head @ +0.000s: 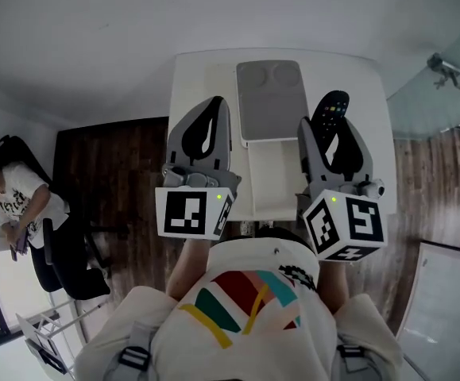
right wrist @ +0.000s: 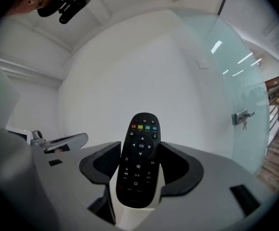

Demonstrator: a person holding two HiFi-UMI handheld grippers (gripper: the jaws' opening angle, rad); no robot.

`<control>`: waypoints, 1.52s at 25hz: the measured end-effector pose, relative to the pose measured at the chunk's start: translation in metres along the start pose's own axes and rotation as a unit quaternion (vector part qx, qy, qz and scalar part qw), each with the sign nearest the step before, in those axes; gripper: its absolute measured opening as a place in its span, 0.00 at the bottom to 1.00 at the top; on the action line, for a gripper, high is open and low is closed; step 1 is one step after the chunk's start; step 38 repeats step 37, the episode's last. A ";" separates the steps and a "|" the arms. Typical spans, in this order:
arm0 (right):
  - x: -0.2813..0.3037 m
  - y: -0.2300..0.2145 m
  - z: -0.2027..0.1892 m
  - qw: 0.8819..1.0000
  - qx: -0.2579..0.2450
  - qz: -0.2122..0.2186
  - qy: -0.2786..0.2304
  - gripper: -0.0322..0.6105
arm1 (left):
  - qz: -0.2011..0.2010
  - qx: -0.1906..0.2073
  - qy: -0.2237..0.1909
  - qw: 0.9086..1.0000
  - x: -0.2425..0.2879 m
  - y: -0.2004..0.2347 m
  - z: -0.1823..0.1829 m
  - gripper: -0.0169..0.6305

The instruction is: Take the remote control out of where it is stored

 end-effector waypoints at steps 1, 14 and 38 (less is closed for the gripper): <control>-0.003 0.003 0.004 1.000 -0.011 0.002 -0.008 0.45 | 0.001 0.003 -0.006 1.000 -0.002 0.000 0.005 0.04; -0.022 0.026 0.025 0.995 -0.064 0.053 -0.058 0.45 | -0.008 0.002 -0.058 0.998 -0.010 -0.005 0.039 0.04; -0.030 0.031 0.037 0.993 -0.061 0.061 -0.075 0.45 | -0.012 0.000 -0.068 0.998 -0.011 -0.003 0.044 0.04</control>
Point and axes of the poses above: the fingertips, and each gripper's own axes: x forward along the fingers, y to its left, z out of its top, the point moved 7 cm from there along -x, backward along the fingers, and after that the axes turned 9 degrees about z, right-handed, at the moved point
